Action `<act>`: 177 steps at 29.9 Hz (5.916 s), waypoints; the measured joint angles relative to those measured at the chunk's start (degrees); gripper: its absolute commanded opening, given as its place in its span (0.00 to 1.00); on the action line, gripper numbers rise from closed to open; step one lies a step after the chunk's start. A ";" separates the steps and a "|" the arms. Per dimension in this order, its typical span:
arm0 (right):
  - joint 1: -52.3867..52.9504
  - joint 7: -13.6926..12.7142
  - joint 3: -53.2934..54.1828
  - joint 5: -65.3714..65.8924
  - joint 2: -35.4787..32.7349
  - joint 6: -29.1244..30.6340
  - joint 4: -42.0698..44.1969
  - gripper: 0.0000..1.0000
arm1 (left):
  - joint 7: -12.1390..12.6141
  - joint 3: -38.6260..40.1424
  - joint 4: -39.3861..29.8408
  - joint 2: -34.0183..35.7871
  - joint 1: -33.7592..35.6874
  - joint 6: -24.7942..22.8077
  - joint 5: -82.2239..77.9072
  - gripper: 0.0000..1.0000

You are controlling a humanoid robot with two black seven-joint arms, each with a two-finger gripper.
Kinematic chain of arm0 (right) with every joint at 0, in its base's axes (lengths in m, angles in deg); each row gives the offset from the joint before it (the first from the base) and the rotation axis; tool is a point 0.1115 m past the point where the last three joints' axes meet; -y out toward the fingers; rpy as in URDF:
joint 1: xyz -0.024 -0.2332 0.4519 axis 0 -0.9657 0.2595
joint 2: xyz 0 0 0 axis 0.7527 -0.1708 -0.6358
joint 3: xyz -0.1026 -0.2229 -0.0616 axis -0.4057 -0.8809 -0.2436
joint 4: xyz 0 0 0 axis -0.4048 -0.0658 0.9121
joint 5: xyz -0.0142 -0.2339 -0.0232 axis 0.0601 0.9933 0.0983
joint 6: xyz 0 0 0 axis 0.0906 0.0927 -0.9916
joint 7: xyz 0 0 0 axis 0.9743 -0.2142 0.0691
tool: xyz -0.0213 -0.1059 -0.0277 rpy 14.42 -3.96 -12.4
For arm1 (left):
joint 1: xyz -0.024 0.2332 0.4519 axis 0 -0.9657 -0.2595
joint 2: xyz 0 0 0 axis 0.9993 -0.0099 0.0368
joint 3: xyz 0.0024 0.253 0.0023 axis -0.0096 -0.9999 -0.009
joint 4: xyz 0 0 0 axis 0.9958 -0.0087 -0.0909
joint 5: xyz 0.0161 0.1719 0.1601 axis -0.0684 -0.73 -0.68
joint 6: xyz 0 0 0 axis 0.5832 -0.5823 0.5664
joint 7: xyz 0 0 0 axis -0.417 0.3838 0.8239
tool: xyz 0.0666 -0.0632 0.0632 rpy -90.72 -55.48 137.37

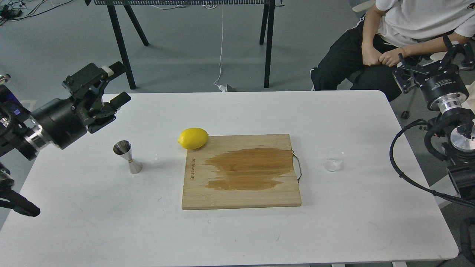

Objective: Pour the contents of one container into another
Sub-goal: 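Reach the left gripper toward the small metal jigger beside the board, then close the left gripper around the metal jigger, then lift the jigger and lower it onto the middle of the cutting board, then open the left gripper to release the upright jigger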

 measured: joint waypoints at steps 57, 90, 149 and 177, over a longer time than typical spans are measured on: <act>-0.27 0.02 -0.60 0.03 -0.37 0.02 0.10 1.00 | 0.05 -18.64 64.39 -38.23 0.65 30.81 -56.32 0.62; -0.37 0.02 -0.86 0.11 -0.42 0.00 0.19 1.00 | -0.09 -18.94 64.30 -36.56 1.26 30.81 -56.46 0.04; -2.39 -0.06 -0.25 0.02 -7.47 0.00 -0.18 1.00 | 4.72 -27.64 66.32 -62.85 15.85 30.80 -83.77 0.10; -2.43 -0.01 -0.21 0.02 -7.45 0.03 -0.51 1.00 | 8.66 -26.72 65.25 -61.85 15.48 30.80 -83.76 0.64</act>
